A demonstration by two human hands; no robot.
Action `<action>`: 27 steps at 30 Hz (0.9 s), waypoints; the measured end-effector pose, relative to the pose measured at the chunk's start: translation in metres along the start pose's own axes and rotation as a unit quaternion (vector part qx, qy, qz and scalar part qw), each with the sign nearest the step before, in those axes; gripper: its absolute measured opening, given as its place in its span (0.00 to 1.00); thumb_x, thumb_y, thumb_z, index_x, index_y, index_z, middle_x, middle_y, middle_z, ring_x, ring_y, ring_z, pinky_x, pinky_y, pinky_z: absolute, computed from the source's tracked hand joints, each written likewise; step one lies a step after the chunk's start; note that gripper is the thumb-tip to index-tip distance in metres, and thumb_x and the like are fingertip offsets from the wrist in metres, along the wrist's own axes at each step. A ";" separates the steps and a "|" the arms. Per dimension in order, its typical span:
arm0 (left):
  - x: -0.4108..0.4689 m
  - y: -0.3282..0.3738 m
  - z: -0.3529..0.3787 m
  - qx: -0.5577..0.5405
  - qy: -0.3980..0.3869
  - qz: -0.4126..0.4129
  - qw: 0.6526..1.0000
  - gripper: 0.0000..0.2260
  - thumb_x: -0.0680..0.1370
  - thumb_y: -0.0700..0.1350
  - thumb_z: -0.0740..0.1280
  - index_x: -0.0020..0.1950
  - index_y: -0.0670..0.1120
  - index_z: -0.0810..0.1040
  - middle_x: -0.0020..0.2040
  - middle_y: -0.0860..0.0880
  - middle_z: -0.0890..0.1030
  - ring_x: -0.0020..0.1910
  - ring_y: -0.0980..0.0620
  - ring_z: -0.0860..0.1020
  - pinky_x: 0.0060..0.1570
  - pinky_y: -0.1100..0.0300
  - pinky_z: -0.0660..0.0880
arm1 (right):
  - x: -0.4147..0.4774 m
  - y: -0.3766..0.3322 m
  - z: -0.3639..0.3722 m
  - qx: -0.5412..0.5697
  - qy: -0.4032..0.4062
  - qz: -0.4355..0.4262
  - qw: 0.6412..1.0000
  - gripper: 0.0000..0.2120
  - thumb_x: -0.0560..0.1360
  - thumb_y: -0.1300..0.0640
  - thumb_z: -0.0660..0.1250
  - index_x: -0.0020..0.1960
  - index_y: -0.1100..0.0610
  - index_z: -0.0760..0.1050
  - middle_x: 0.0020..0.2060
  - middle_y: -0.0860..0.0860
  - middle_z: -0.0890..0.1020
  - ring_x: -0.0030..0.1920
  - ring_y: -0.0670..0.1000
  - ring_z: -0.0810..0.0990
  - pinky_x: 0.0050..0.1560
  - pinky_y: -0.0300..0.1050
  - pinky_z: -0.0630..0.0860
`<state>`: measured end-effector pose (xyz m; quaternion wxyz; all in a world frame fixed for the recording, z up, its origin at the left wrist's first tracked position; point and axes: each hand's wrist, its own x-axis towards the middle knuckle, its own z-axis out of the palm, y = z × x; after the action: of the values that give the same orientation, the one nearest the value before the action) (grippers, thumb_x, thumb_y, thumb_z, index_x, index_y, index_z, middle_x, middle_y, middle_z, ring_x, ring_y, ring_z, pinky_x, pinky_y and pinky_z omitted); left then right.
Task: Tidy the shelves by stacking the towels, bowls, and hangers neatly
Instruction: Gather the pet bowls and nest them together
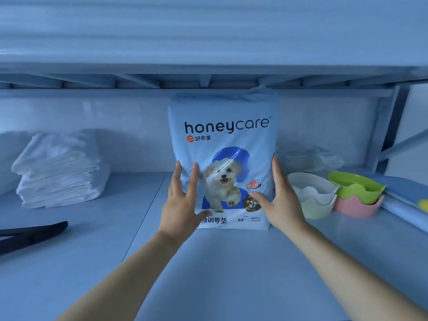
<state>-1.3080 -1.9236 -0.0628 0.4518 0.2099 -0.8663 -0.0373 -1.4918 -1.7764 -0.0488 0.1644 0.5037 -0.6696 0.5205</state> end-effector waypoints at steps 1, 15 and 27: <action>0.004 0.005 0.008 0.003 0.000 -0.001 1.000 0.58 0.62 0.53 0.79 0.72 0.63 0.34 0.76 0.50 0.39 0.69 0.41 0.65 0.38 0.63 0.70 | 0.003 0.007 -0.003 -0.013 0.003 0.001 1.000 0.45 0.71 0.54 0.72 0.74 0.43 0.43 0.72 0.40 0.55 0.73 0.42 0.57 0.70 0.40 0.59; 0.005 0.016 0.055 0.321 -0.014 0.232 0.918 0.45 0.59 0.55 0.80 0.71 0.56 0.62 0.73 0.42 0.59 0.70 0.38 0.64 0.58 0.34 0.68 | -0.012 0.035 -0.018 -0.384 -0.119 -0.222 0.888 0.44 0.57 0.52 0.81 0.70 0.55 0.67 0.72 0.57 0.62 0.71 0.63 0.63 0.60 0.55 0.74; 0.025 0.021 0.071 0.351 -0.064 0.177 0.917 0.43 0.58 0.52 0.81 0.71 0.55 0.66 0.73 0.42 0.63 0.70 0.36 0.65 0.55 0.35 0.72 | 0.011 0.059 -0.004 -0.405 -0.166 -0.213 0.874 0.40 0.74 0.62 0.67 0.76 0.53 0.45 0.75 0.55 0.41 0.74 0.63 0.42 0.69 0.54 0.63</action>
<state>-1.3842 -1.9230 -0.0805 0.2920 0.1956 -0.8736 0.3367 -1.5473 -1.7815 -0.0701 0.3475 0.6027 -0.7153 0.0652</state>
